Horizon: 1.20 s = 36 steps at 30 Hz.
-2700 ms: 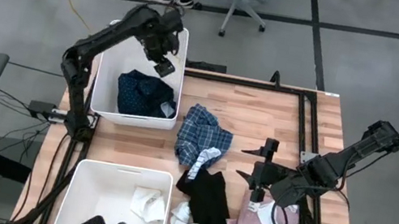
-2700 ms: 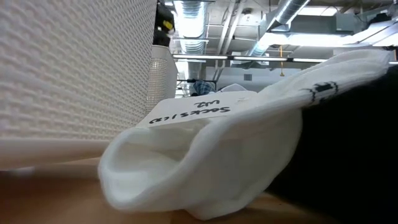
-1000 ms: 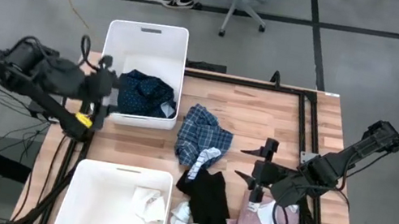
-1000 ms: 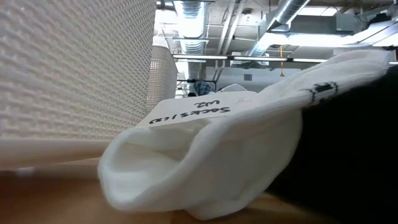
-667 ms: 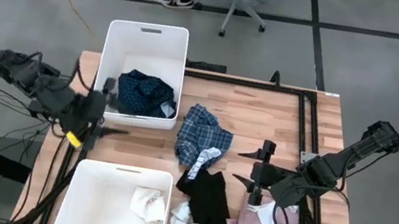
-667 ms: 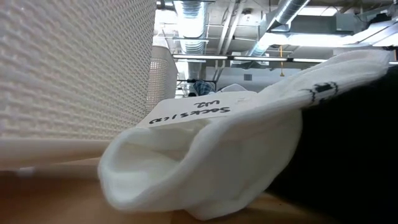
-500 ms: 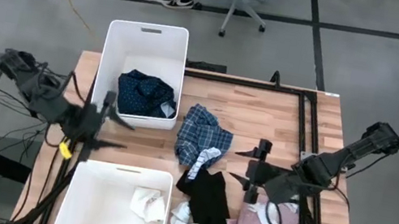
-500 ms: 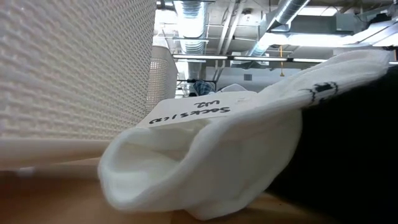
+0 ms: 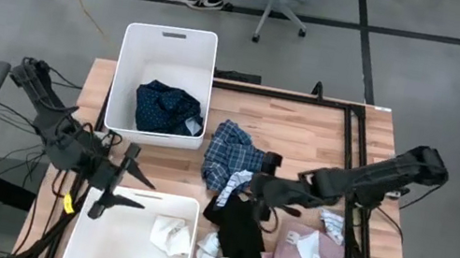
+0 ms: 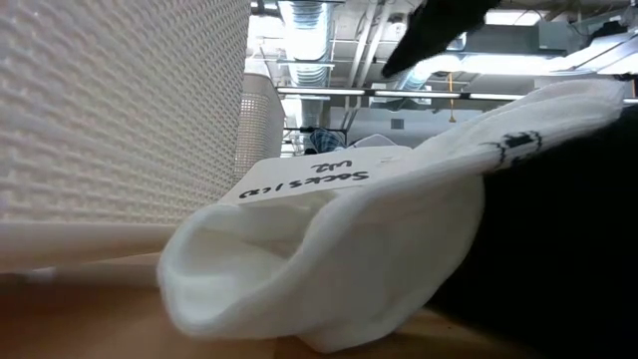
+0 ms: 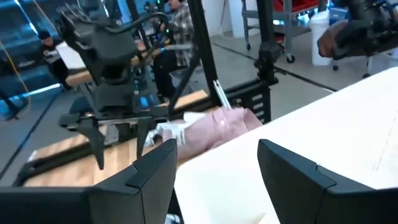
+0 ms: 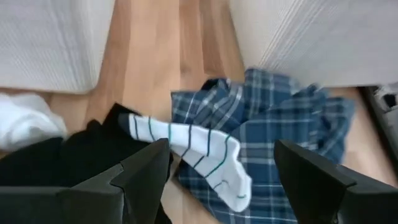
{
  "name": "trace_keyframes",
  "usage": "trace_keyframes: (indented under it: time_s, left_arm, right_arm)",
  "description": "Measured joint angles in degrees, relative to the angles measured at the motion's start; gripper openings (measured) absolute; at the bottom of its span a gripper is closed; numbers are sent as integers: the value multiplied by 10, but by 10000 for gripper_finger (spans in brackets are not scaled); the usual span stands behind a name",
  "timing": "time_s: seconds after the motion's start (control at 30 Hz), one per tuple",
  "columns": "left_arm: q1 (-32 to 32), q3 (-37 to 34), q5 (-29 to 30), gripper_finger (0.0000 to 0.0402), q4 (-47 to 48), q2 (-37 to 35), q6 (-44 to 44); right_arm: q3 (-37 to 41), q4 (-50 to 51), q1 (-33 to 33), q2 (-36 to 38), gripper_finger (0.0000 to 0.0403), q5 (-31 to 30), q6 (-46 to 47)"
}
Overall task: Sort clothes
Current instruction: Put the left white striped sock into the bottom white laundry organizer
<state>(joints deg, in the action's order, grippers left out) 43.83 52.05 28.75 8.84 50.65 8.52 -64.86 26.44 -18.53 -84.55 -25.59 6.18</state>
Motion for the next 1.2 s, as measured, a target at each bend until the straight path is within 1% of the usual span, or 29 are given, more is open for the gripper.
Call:
trace_keyframes:
  time_s: [0.17, 0.27, 0.33, 0.4, 0.47, 0.6, 0.67, 0.73, 0.8, 0.9, 0.93, 0.97, 1.13, 1.2]
  left_arm:
    - [0, -30, -2, 218, -37, 0, -4]
    - [0, -36, -6, 218, -50, 0, -5]
    - [0, -36, -7, 218, -49, 0, -5]
    - [0, -36, -7, 218, -50, 0, -5]
    - [0, -36, -7, 218, -49, 0, -4]
    - [0, -36, -10, 218, -49, 0, -5]
    - [0, -36, -10, 218, -49, 0, -6]
    - [0, -36, -10, 218, -49, 0, -9]
    - [0, -36, -10, 218, -48, 0, -11]
    - [0, -36, -10, 218, -47, 0, -8]
    - [0, -36, -9, 218, -47, 0, -6]
    - [0, -36, -7, 218, -47, 0, -3]
    - [0, -36, 13, 218, -49, 0, 10]
    - [0, -36, 16, 218, -55, 0, 15]
  right_arm:
    - [0, 8, 41, -44, 304, 33, -11]
    - [0, 30, 66, -60, 304, 38, -13]
    - [0, 25, 83, -69, 304, 61, -13]
    - [0, 0, 97, -80, 303, 93, -14]
    - [0, -28, 106, -92, 300, 121, -20]
    - [0, -12, 116, -119, 281, 128, -24]
    - [0, 7, 117, -129, 259, 129, -27]
    - [0, 10, 110, -133, 220, 128, -35]
    - [0, 11, 96, -133, 160, 129, -45]
    - [0, 16, 77, -128, 51, 133, -66]
    - [0, 17, 72, -125, 27, 132, -75]
    - [0, 15, 68, -121, 17, 126, -77]
    - [0, 14, 56, -90, 5, 97, -77]
    - [0, 11, 48, -72, 4, 76, -78]
